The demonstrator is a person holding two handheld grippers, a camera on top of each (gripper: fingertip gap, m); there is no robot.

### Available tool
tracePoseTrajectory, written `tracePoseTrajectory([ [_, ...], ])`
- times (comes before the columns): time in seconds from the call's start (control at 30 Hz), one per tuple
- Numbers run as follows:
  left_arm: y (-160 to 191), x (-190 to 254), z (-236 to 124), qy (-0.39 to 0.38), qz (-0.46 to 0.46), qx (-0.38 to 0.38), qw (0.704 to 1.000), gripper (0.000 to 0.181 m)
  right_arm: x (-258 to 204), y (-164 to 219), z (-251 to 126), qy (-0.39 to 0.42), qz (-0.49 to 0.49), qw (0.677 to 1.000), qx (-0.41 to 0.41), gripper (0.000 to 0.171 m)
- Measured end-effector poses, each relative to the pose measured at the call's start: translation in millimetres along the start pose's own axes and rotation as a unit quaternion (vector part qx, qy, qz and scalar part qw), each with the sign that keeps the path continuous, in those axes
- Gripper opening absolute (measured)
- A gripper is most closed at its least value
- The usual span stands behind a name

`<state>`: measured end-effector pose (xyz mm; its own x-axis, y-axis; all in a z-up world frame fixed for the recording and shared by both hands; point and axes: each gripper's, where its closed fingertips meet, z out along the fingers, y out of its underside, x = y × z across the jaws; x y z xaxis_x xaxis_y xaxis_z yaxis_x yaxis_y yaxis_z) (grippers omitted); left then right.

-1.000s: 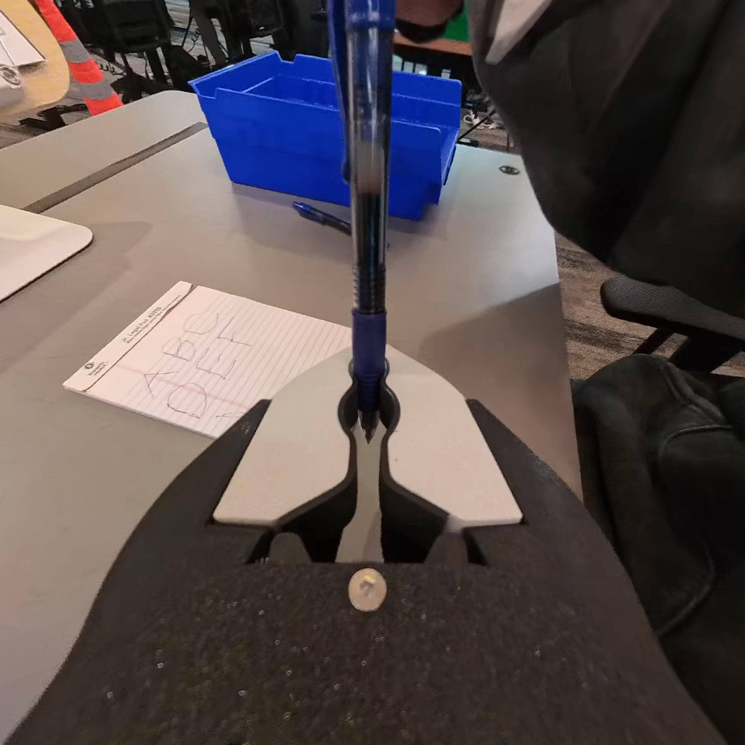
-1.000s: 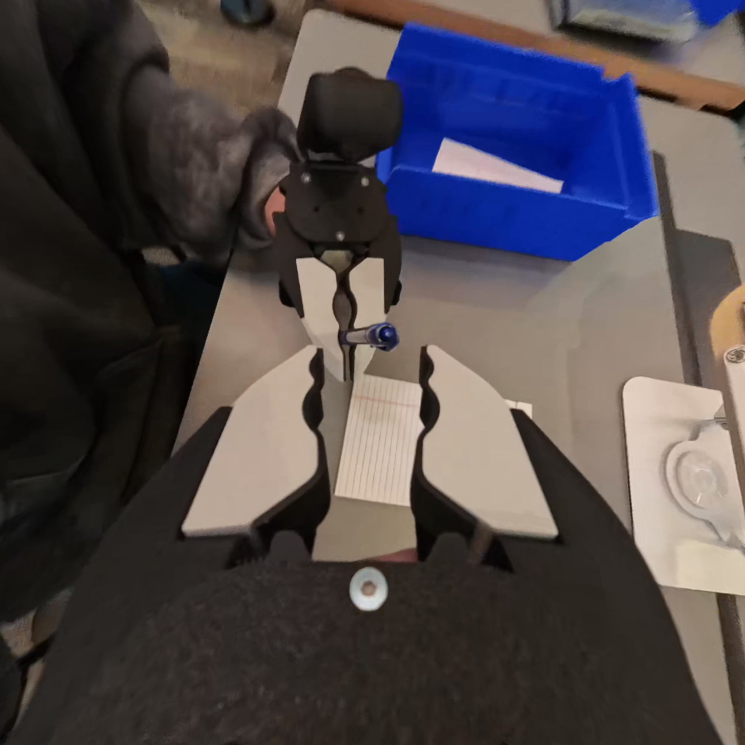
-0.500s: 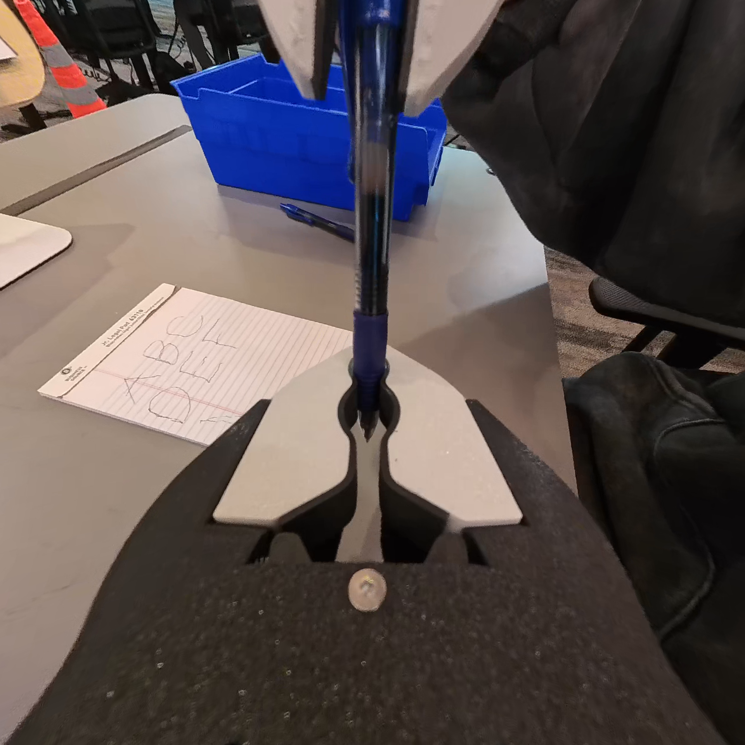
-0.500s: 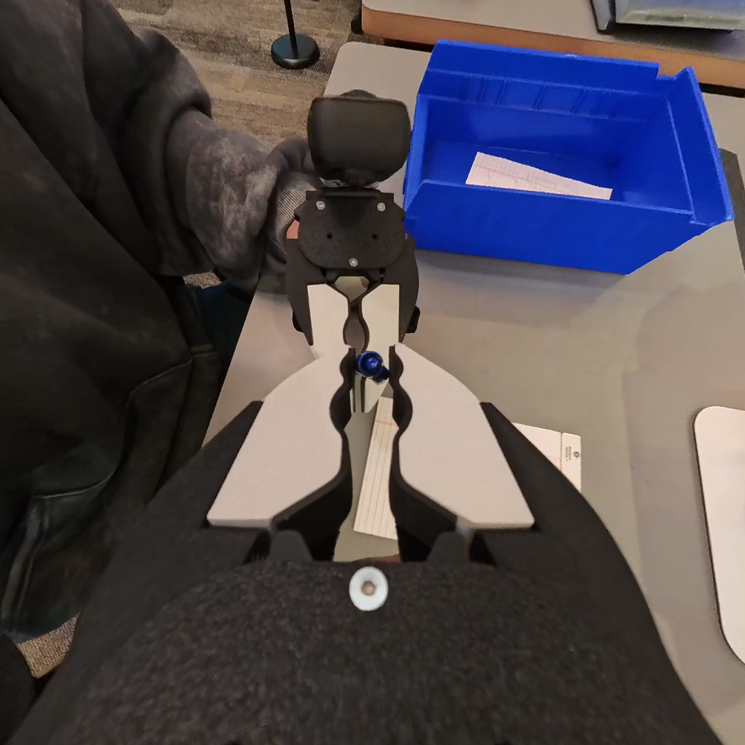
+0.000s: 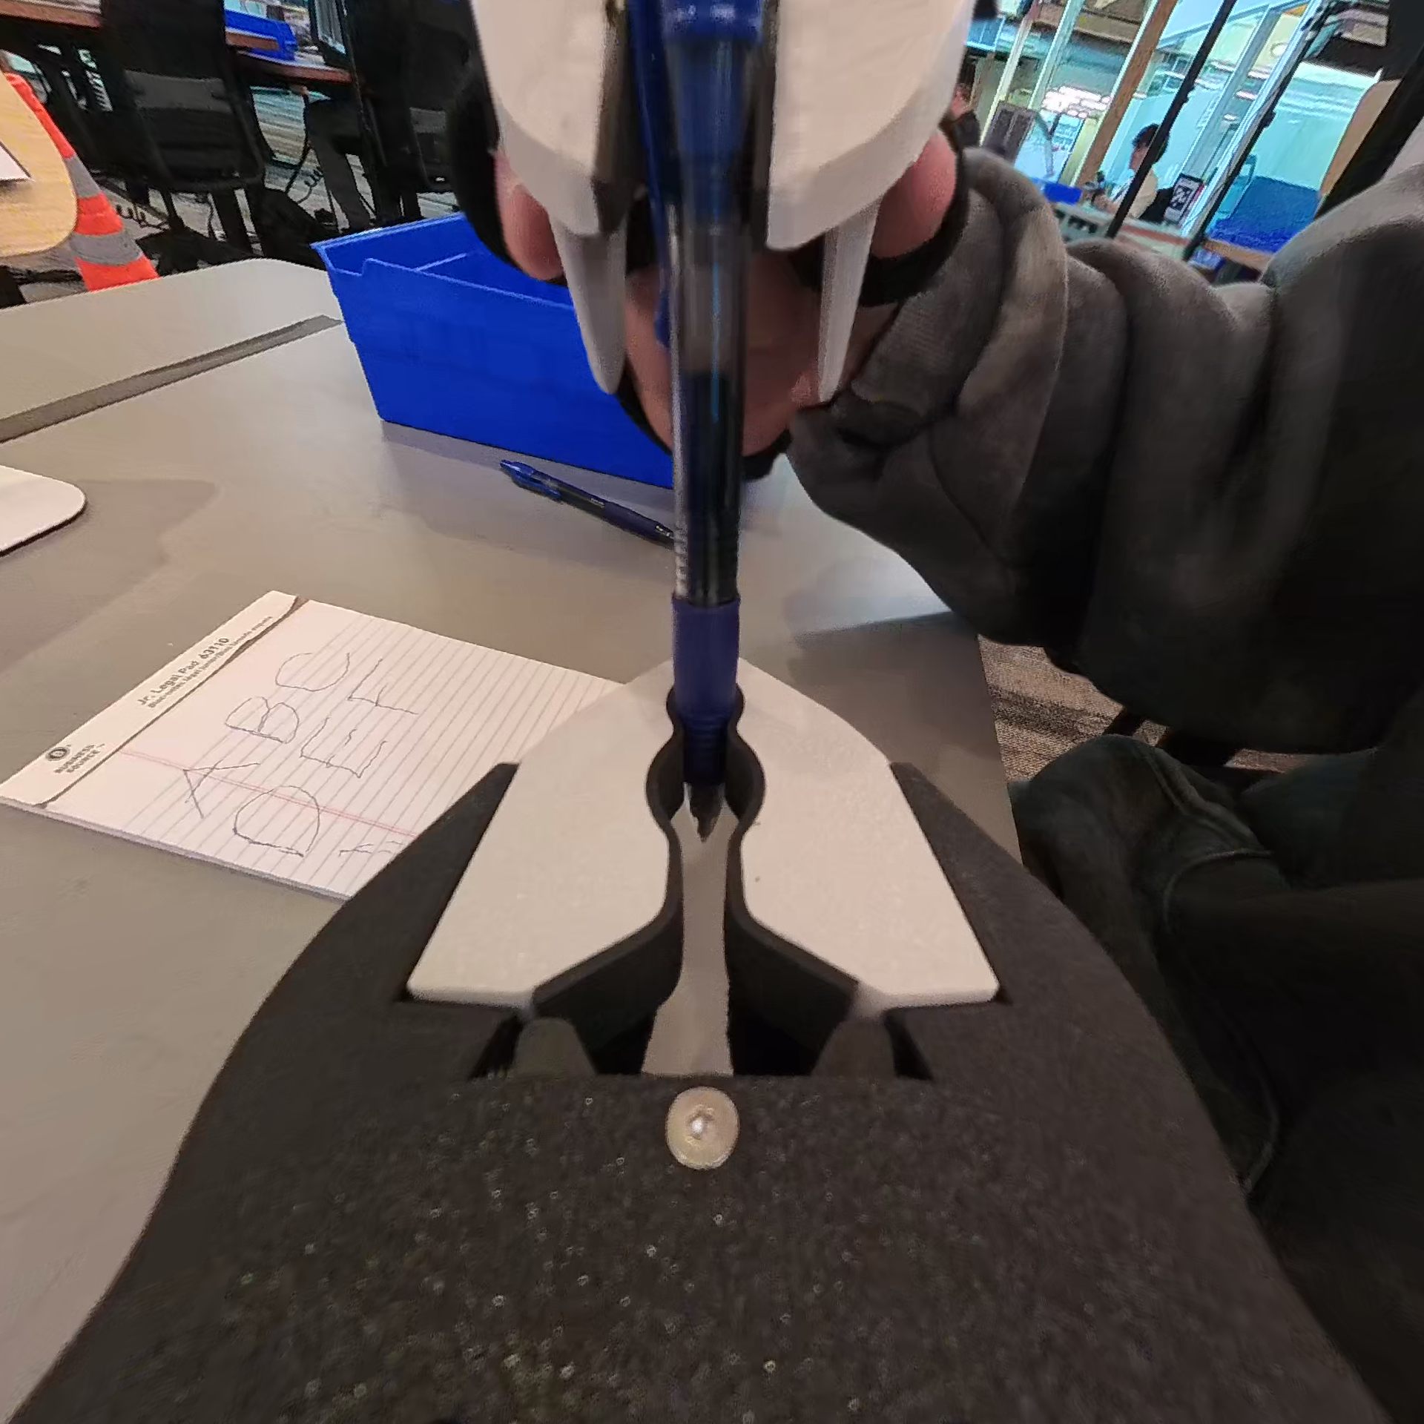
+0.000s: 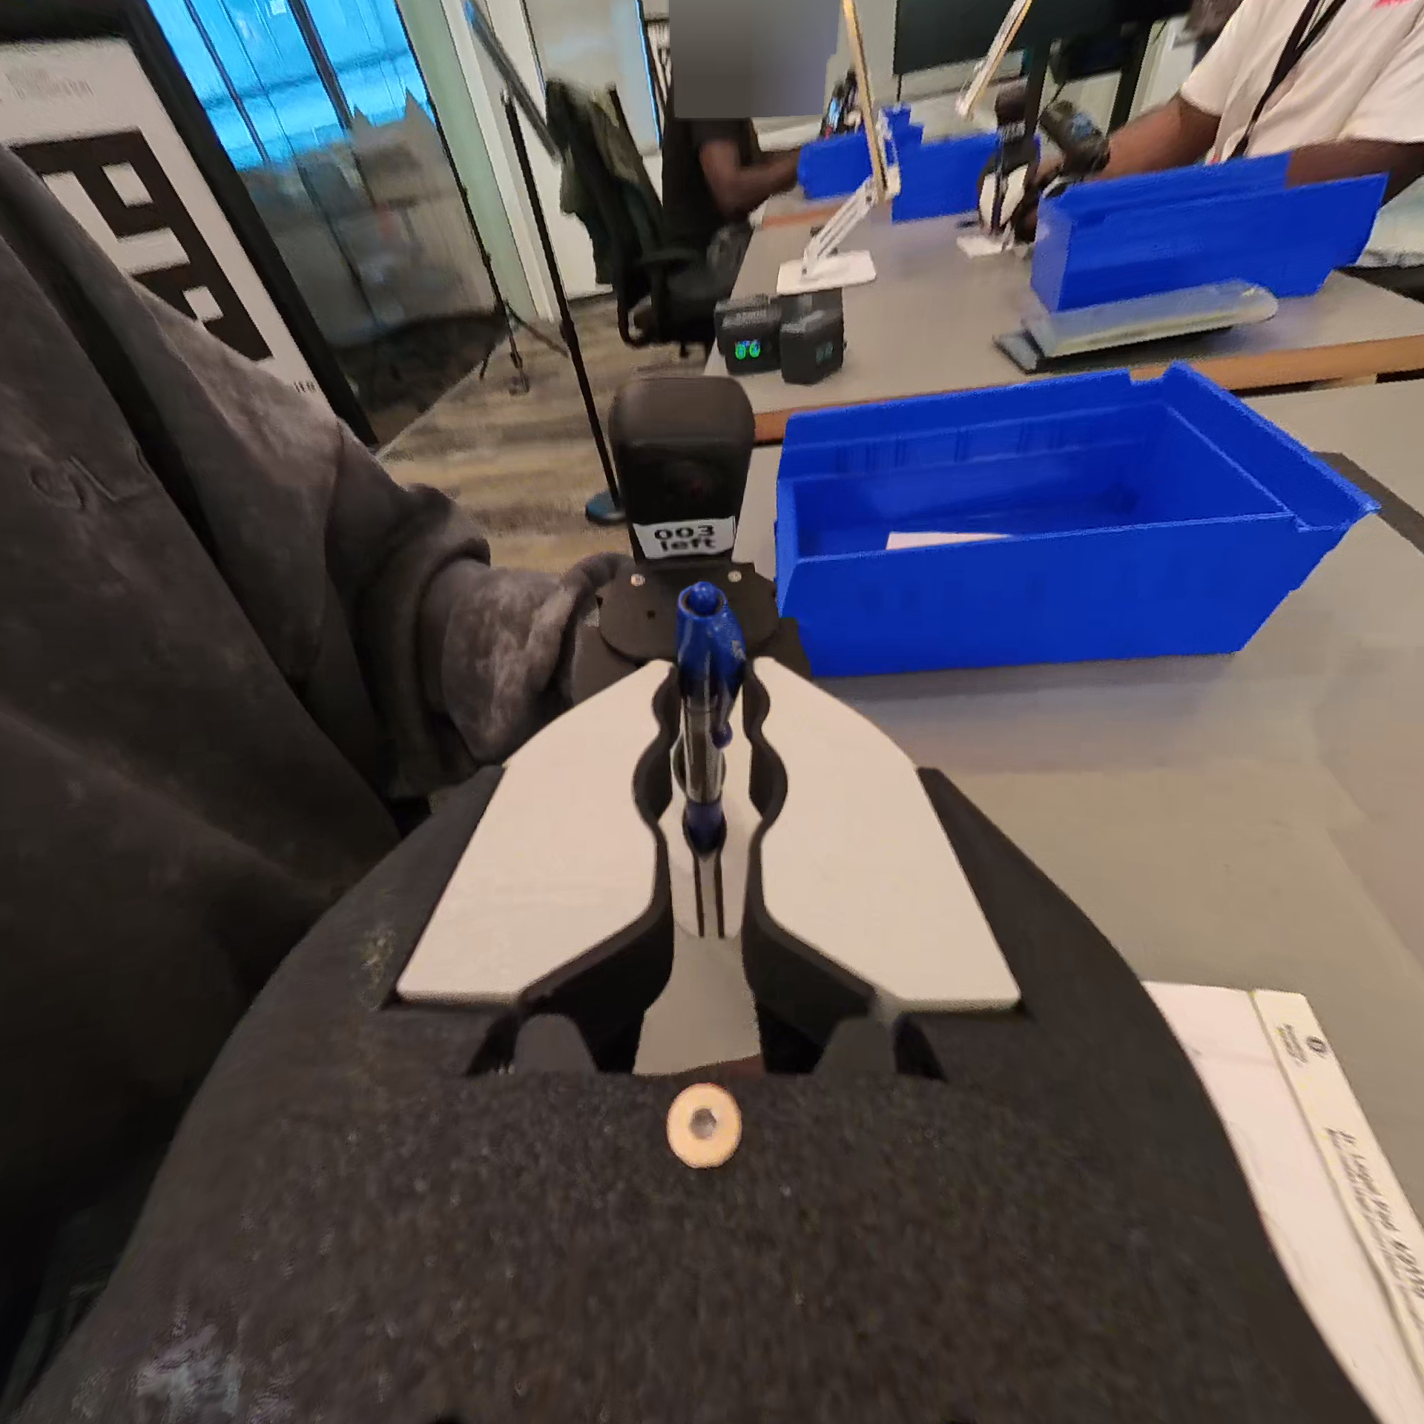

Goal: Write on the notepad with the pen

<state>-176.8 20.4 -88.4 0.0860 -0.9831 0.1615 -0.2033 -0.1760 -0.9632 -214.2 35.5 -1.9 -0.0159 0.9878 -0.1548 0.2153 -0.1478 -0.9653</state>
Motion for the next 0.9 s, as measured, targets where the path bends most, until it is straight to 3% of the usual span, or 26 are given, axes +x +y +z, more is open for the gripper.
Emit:
tracePoseTrajectory([
  [0.13,-0.7,-4.0,0.8,-0.013,-0.005,0.006,1.000,0.004,5.1,1.2,5.5,0.024,0.020,0.999,0.034,0.014],
  [0.3,-7.3,-23.1,-5.4,-0.058,-0.017,0.034,0.998,0.006,19.1,-3.9,3.5,0.123,0.034,0.988,0.093,0.013],
  [0.43,4.5,-39.6,-14.3,-0.106,-0.060,-0.006,0.993,0.077,42.5,5.0,-8.1,0.214,0.020,0.971,0.099,0.013],
  [0.47,7.6,-41.4,-23.1,-0.129,-0.064,-0.017,0.989,0.080,52.8,7.9,-14.1,0.247,0.019,0.964,0.100,0.013],
  [0.7,21.7,-9.7,-97.4,-0.304,-0.089,0.025,0.948,0.068,90.2,45.8,-29.5,0.408,0.028,0.907,0.097,0.013],
  [0.9,43.7,6.9,-107.1,-0.344,-0.100,0.036,0.933,0.064,106.4,69.3,-13.8,0.443,0.043,0.892,0.082,0.013],
])
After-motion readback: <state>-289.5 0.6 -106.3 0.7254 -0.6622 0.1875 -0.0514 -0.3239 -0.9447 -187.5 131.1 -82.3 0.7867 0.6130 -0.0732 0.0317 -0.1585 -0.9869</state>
